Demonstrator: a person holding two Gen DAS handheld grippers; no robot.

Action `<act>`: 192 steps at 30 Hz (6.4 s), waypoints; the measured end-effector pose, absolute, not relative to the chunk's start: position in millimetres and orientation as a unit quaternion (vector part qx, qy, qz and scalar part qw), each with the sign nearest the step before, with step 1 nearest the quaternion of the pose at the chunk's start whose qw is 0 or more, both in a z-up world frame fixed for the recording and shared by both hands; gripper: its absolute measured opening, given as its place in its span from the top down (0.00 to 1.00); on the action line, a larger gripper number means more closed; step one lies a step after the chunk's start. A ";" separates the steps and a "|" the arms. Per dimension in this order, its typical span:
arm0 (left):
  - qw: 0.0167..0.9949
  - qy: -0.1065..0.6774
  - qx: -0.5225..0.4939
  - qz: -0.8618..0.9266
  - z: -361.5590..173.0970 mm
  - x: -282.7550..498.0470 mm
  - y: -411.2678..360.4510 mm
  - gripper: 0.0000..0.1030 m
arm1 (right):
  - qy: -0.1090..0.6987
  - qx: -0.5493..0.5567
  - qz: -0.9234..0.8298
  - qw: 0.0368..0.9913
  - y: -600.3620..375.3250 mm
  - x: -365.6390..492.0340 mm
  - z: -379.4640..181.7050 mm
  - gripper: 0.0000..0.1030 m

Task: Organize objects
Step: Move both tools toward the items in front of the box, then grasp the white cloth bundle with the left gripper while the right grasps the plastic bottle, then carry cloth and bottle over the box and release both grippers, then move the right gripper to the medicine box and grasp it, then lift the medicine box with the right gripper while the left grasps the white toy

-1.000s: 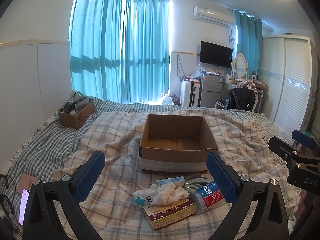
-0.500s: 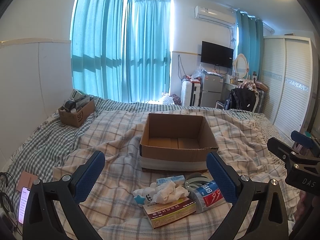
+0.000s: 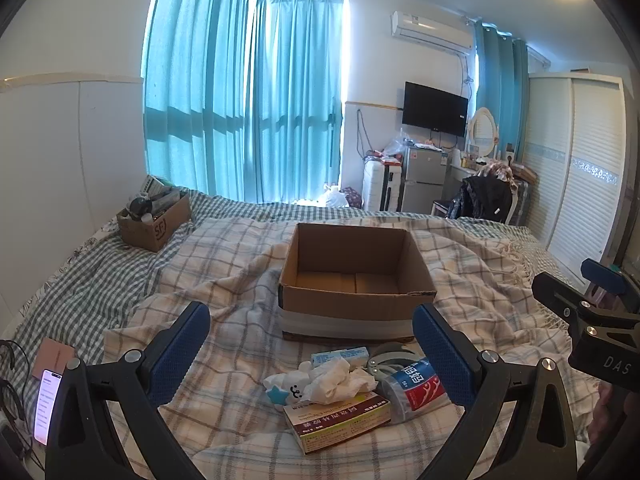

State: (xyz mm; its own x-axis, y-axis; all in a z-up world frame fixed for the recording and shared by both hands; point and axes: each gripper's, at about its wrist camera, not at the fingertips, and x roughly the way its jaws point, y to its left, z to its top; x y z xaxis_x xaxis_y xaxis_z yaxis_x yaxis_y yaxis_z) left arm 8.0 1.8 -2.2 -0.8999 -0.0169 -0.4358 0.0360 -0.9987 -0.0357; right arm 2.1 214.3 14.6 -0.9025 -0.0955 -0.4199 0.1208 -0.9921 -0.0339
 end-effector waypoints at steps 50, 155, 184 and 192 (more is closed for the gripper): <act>-0.019 0.039 0.369 -0.928 -96.2 -55.3 -40.8 0.88 | 0.092 0.417 -0.899 0.098 142.7 -76.5 -127.5 0.07; 0.078 -0.037 0.443 -0.892 -165.4 -45.9 -41.0 0.00 | 0.058 0.418 -0.900 0.109 144.1 -63.2 -111.2 0.00; 0.067 0.040 0.494 -0.866 -185.0 -50.8 -71.8 0.00 | -0.025 0.441 -0.879 0.180 90.4 -77.4 -121.4 0.62; 0.069 0.049 0.501 -0.861 -188.6 -52.3 -74.5 0.00 | -0.086 0.466 -0.853 0.221 82.4 -82.5 -145.5 0.64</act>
